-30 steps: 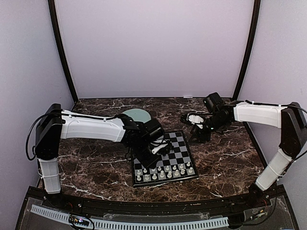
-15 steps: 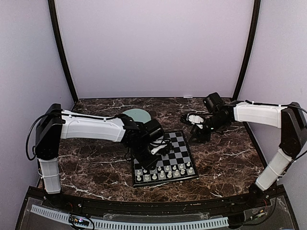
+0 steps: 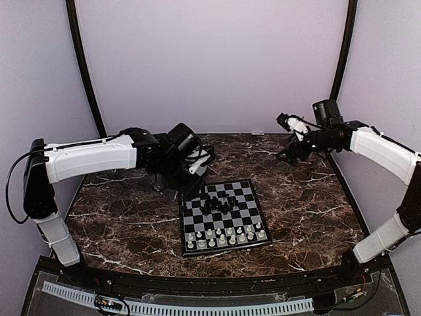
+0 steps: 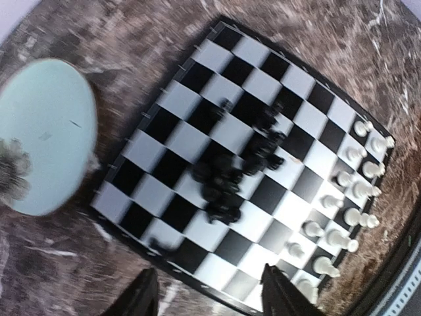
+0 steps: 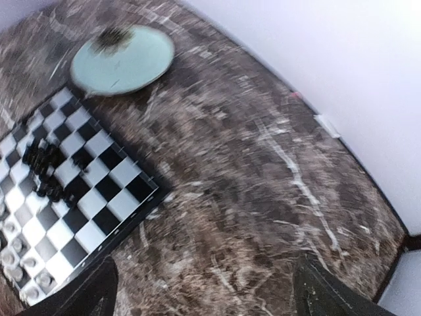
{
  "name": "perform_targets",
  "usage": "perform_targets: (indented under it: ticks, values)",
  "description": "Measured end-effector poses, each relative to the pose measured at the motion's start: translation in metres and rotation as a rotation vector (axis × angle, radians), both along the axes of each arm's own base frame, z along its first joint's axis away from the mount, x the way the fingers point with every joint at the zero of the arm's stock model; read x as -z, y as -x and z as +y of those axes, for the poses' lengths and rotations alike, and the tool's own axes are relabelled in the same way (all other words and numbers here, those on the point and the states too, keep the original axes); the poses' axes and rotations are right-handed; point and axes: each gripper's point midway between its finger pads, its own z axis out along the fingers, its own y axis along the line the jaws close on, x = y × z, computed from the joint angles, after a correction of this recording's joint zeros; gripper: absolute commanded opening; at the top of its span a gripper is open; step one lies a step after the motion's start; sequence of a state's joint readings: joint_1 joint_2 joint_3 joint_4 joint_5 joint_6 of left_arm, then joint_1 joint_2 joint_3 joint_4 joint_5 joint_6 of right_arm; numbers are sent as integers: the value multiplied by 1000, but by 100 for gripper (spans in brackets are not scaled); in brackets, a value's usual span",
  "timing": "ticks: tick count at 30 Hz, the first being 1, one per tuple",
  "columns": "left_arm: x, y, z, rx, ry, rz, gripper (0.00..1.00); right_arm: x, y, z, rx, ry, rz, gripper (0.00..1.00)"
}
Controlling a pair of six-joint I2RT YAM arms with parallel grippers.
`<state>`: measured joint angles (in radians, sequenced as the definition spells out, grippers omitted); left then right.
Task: Set up the chess pieces on the board
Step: Reset both arms
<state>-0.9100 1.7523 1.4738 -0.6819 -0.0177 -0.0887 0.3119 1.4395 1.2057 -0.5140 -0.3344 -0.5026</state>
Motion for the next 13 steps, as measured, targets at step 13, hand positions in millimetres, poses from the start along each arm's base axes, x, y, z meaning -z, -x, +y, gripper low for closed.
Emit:
perform_targets:
  ticks: [13]
  values:
    - [-114,-115,96,-377,167,-414,99,-89,-45,-90,533,-243,-181,98]
